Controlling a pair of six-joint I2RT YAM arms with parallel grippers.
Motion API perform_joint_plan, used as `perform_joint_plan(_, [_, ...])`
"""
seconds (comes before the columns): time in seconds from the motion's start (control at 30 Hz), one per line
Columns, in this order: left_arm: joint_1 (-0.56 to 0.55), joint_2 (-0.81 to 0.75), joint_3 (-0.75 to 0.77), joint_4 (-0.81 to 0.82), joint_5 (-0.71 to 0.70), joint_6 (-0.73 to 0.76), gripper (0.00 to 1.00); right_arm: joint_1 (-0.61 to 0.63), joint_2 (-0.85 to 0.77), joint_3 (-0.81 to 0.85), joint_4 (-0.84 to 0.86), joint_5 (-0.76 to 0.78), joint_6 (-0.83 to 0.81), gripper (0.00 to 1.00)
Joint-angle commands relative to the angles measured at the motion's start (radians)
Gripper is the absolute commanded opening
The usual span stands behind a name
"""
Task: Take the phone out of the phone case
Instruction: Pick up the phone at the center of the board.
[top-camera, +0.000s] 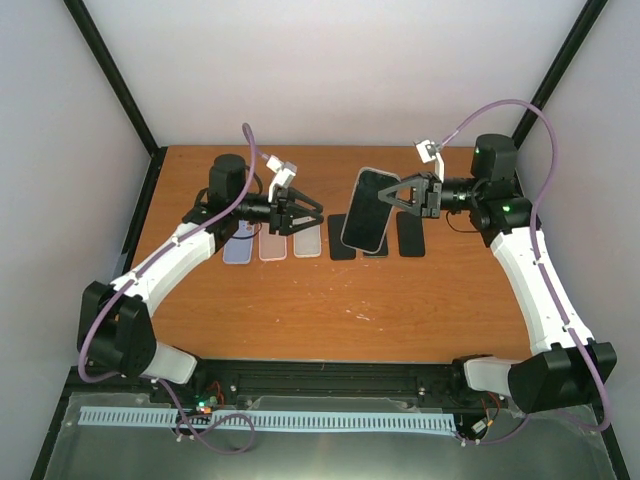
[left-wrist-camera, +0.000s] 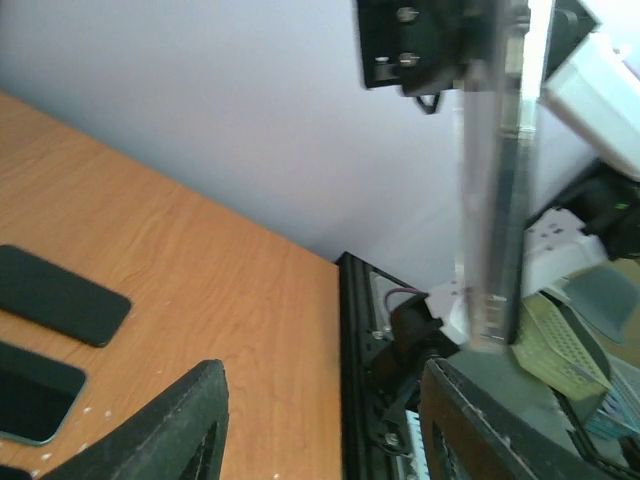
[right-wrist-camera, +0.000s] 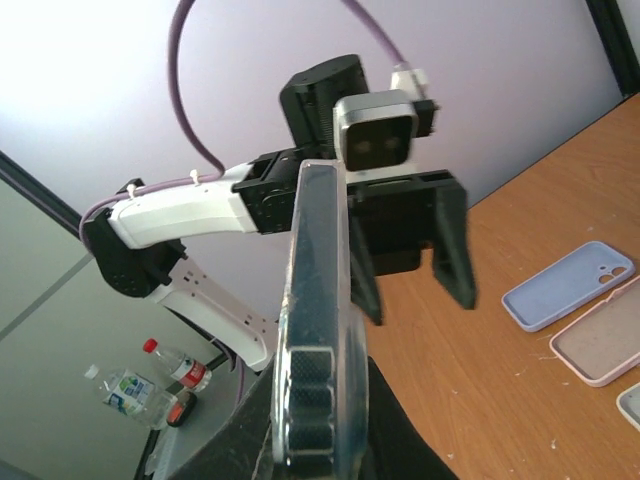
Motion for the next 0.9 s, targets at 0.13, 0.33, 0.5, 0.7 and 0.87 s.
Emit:
perform_joint_plan(0.13, [-0.008, -0.027, 0.040, 0.038, 0.146, 0.011, 0.58, -0.023, -0.014, 0.039, 0.071, 0.001, 0.055, 0.03])
perform_joint_plan(0.33, [-0.039, -0.021, 0.052, 0.033, 0.135, 0.015, 0.59, -0.023, -0.011, 0.044, 0.100, -0.006, 0.089, 0.03])
perform_joint_plan(0.5, [-0.083, -0.003, 0.056, 0.031, 0.129, 0.021, 0.59, -0.023, -0.021, 0.029, 0.127, -0.016, 0.116, 0.03])
perform_joint_plan(0.7, [-0.104, 0.016, 0.078, 0.029, 0.136, 0.023, 0.59, -0.023, -0.035, 0.017, 0.127, -0.031, 0.118, 0.03])
perform_joint_plan(0.87, [-0.122, 0.021, 0.081, 0.033, 0.146, 0.024, 0.58, -0.023, -0.046, 0.000, 0.142, -0.036, 0.132, 0.03])
